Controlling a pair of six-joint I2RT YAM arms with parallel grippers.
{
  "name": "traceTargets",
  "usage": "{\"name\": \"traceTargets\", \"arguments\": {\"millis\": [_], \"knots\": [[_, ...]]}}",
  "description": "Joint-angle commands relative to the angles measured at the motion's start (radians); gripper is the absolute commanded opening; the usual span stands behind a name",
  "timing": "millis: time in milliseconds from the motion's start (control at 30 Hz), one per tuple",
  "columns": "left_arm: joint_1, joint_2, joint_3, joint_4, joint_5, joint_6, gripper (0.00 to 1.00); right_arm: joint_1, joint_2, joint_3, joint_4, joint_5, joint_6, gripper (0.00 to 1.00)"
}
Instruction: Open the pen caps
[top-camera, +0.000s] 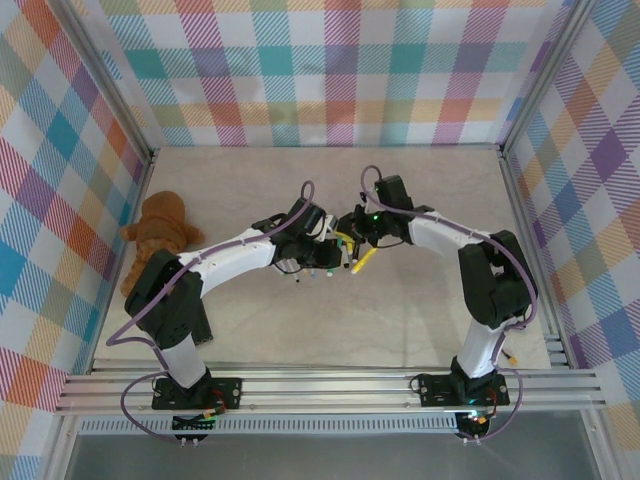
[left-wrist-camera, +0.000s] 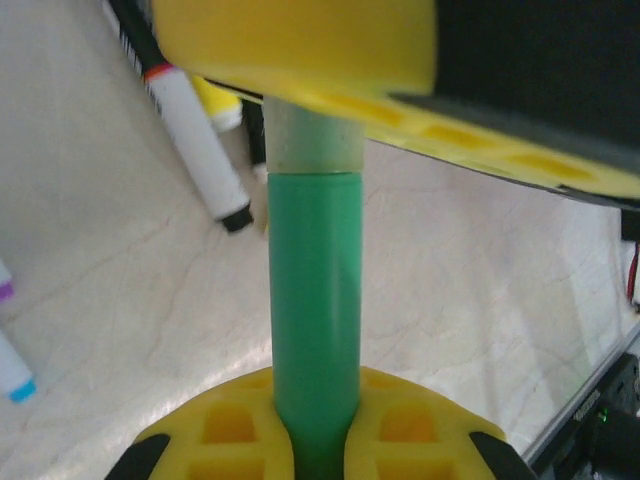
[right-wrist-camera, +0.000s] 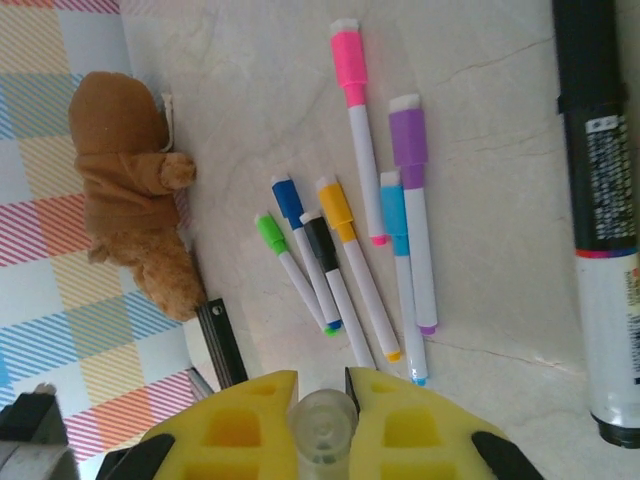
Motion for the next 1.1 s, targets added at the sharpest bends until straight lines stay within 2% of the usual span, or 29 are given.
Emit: {"name": "traceTargets", "arguments": {"millis": [0,100,200,333,433,567,700,800,900,1067], "knots": [[-0.001,-0.097,-0.072,-0.113,-0.016,-0.011,0.0,-0.195,0.076,0.126,-0.045,0.054,0.016,0.0],[0.006,-0.146,-0.07,-0.165,-0.045,0.01,0.0,-0.257,0.101,0.203,-0.087,0.06,-0.004,0.0],[0.032,-0.17,-0.038,-0.205,-0.077,0.023,0.0,-0.274,0.134,0.276,-0.131,0.062,-0.044,0.0],[0.134,-0.124,0.07,-0.275,-0.098,0.041,0.0,-0.28,0.17,0.38,-0.295,0.213,-0.174,0.0],[0.228,-0.047,0.176,-0.323,-0.137,0.066,0.0,-0.291,0.212,0.473,-0.444,0.378,-0.272,0.0],[0.318,0.08,0.325,-0.417,-0.286,0.127,0.0,-0.32,0.256,0.528,-0.542,0.508,-0.361,0.0],[0.433,0.191,0.392,-0.435,-0.361,0.139,0.0,-0.343,0.276,0.529,-0.55,0.583,-0.439,0.0],[0.484,0.263,0.435,-0.429,-0.435,0.147,0.0,-0.36,0.286,0.529,-0.562,0.64,-0.466,0.0],[0.503,0.355,0.536,-0.482,-0.517,0.17,0.0,-0.378,0.305,0.546,-0.591,0.663,-0.482,0.0],[0.531,0.493,0.699,-0.556,-0.593,0.199,0.0,-0.406,0.332,0.572,-0.616,0.678,-0.48,0.0]]}}
